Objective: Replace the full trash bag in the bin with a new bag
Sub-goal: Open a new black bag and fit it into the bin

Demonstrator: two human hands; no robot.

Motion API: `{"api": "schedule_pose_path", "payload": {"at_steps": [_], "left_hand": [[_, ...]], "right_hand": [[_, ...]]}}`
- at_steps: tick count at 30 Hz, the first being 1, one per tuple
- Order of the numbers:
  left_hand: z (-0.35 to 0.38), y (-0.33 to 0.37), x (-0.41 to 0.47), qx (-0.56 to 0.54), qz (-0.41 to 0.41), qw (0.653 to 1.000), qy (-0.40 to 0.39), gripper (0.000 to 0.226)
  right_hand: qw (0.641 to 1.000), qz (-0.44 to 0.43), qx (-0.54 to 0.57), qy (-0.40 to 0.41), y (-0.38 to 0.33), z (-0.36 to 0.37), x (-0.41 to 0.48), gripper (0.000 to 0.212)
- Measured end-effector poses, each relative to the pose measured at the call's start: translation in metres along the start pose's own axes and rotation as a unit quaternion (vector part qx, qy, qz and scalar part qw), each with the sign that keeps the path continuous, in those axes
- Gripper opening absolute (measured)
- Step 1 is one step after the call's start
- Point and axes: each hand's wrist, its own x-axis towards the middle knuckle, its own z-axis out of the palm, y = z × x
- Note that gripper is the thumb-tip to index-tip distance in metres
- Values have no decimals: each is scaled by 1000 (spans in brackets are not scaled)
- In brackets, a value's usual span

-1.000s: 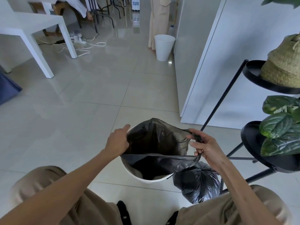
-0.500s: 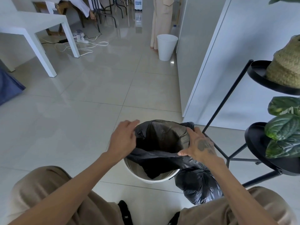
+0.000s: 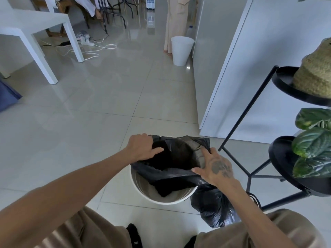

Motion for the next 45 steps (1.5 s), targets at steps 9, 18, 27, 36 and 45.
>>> {"api": "schedule_pose_path", "payload": {"at_steps": [9, 18, 27, 36, 45], "left_hand": [[-22, -50, -26, -844, -243, 471, -76, 28], [-7, -80, -20, -568, -264, 774, -95, 48], [-35, -4, -44, -296, -67, 923, 237, 55], [23, 7, -47, -238, 1, 968, 84, 43], [50, -24, 25, -187, 24, 982, 13, 66]], "right_hand": [[995, 37, -93, 24, -4, 8, 11, 93], [995, 75, -18, -56, 4, -4, 10, 105], [955, -101, -3, 279, -26, -10, 9, 27], [980, -174, 26, 90, -13, 35, 41, 53], [982, -179, 29, -49, -11, 32, 111, 58]]}}
